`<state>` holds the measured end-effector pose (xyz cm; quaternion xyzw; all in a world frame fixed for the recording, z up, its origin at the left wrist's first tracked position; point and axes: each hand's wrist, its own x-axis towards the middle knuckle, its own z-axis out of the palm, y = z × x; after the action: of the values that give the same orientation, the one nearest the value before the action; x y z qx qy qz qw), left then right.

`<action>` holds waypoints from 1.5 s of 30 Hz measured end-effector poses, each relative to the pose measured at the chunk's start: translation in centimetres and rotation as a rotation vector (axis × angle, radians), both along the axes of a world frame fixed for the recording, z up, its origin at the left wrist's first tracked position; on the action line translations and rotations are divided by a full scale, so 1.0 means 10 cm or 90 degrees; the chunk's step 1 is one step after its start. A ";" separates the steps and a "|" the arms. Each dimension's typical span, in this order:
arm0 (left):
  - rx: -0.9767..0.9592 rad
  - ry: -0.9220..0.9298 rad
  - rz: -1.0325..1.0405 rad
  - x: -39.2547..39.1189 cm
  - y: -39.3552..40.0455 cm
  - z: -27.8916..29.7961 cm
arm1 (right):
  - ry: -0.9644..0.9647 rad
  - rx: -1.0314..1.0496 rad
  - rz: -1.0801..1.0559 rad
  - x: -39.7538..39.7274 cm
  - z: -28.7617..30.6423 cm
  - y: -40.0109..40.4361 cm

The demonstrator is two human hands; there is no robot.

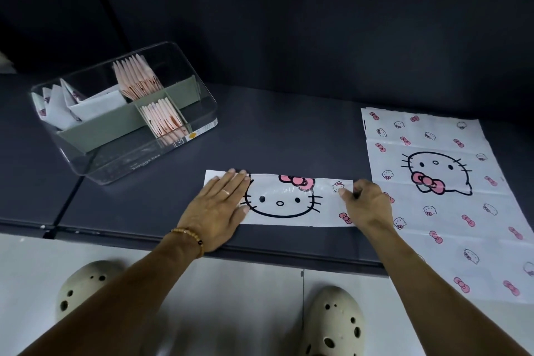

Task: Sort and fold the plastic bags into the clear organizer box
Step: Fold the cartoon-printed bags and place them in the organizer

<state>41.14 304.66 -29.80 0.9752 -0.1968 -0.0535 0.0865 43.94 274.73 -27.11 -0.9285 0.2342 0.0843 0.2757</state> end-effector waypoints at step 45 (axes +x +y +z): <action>0.026 0.026 0.010 -0.57 0.12 0.14 | -0.167 -0.396 0.528 -0.44 0.02 0.46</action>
<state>35.40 305.87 -28.40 0.9769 -0.1864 -0.0769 0.0714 39.52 279.36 -26.86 -0.9837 -0.1748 -0.0040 -0.0423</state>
